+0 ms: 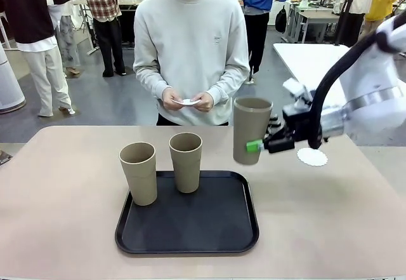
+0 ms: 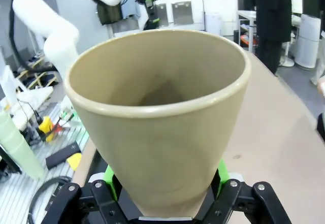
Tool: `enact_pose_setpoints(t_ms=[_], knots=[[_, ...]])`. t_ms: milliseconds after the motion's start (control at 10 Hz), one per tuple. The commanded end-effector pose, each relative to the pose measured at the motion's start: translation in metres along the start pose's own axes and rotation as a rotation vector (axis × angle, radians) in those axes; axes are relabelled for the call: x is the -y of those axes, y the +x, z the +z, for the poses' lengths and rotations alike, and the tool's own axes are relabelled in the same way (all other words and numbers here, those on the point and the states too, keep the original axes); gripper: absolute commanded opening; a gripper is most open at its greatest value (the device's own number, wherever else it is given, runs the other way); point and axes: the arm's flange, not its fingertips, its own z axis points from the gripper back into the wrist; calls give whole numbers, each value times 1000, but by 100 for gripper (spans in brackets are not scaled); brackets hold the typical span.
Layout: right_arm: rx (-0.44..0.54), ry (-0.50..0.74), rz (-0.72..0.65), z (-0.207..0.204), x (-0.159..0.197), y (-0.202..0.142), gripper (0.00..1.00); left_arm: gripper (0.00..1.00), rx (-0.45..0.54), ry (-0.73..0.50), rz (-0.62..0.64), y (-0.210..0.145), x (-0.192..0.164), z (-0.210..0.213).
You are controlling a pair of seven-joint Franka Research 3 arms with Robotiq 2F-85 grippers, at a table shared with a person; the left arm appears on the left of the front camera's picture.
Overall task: Place coasters on the table and set cups on them.
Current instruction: Pick up one Reusable plastic cup and place it on a coaster set by the human.
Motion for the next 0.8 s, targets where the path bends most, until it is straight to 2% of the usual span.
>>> enact_pose_setpoints(t_ms=[0, 200, 300, 400, 500, 600, 700], knots=[[13, -44, -34, 4, -16, 40, 0, 100, 4, -8, -12, 0, -1, 1], [-19, -90, -46, 12, -18, 69, 0, 100, 4, -8, -12, 0, -1, 1], [-46, -174, -71, 12, -15, 70, 0, 100, 4, -8, -12, 0, -1, 1], [-4, -54, -20, 17, -19, 68, 0, 100, 4, -8, -12, 0, -1, 1], [-4, -54, -20, 17, -19, 68, 0, 100, 4, -8, -12, 0, -1, 1], [-29, -99, -30, 19, -18, 74, 82, 100, 4, -8, -12, 0, -1, 1], [-63, -219, 0, 42, -10, 65, 82, 100, 4, -8, -12, 0, -1, 1]])
